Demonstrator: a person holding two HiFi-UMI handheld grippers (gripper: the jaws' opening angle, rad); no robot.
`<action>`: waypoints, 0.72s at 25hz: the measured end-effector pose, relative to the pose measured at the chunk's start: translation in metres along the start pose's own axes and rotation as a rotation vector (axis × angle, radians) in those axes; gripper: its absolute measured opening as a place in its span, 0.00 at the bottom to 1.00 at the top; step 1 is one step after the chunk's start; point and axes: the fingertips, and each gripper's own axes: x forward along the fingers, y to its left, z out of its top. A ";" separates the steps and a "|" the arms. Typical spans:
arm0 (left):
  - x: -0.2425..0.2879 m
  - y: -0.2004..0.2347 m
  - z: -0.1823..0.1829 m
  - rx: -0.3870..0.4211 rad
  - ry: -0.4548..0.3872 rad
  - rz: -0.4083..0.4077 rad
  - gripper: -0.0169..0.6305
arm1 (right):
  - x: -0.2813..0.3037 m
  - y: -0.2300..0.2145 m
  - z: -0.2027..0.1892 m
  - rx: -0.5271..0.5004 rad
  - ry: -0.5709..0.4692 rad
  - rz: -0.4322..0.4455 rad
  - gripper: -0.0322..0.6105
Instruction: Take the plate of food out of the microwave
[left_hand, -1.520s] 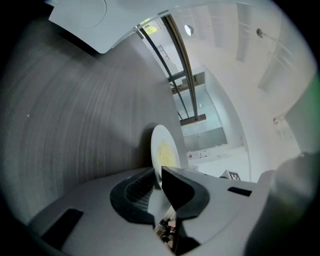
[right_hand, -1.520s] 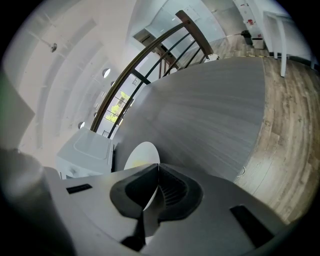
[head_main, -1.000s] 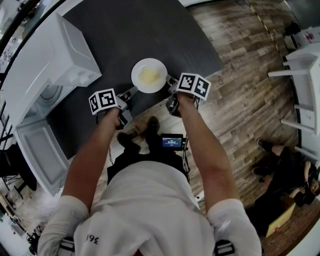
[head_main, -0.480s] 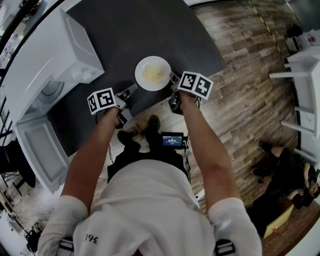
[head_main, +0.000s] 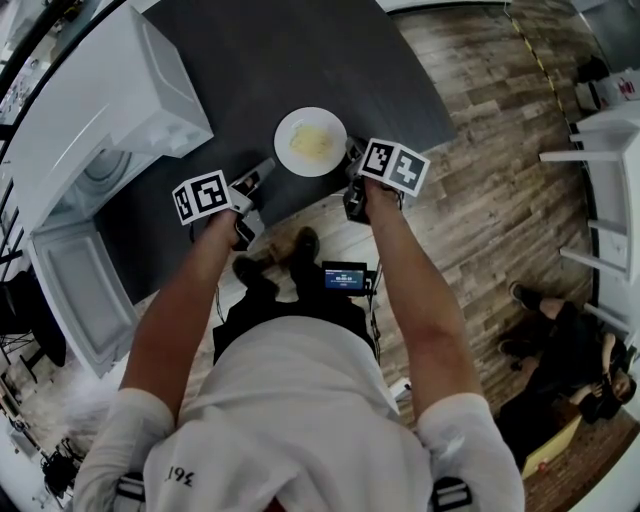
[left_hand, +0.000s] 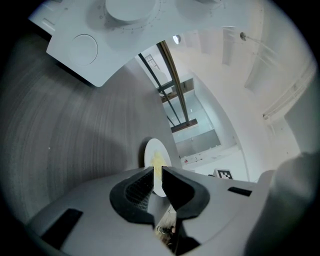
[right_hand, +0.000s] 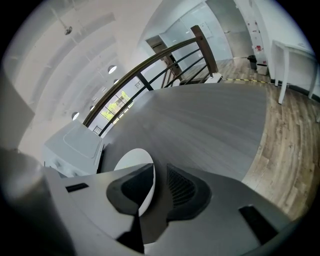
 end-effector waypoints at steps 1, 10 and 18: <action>-0.001 -0.001 0.001 0.006 -0.008 -0.004 0.07 | -0.001 -0.001 0.002 -0.005 -0.005 -0.006 0.15; -0.017 -0.027 0.017 0.104 -0.104 -0.045 0.07 | -0.019 0.010 0.020 -0.099 -0.054 0.008 0.15; -0.050 -0.059 0.015 0.197 -0.112 -0.076 0.07 | -0.053 0.037 0.025 -0.174 -0.111 0.032 0.15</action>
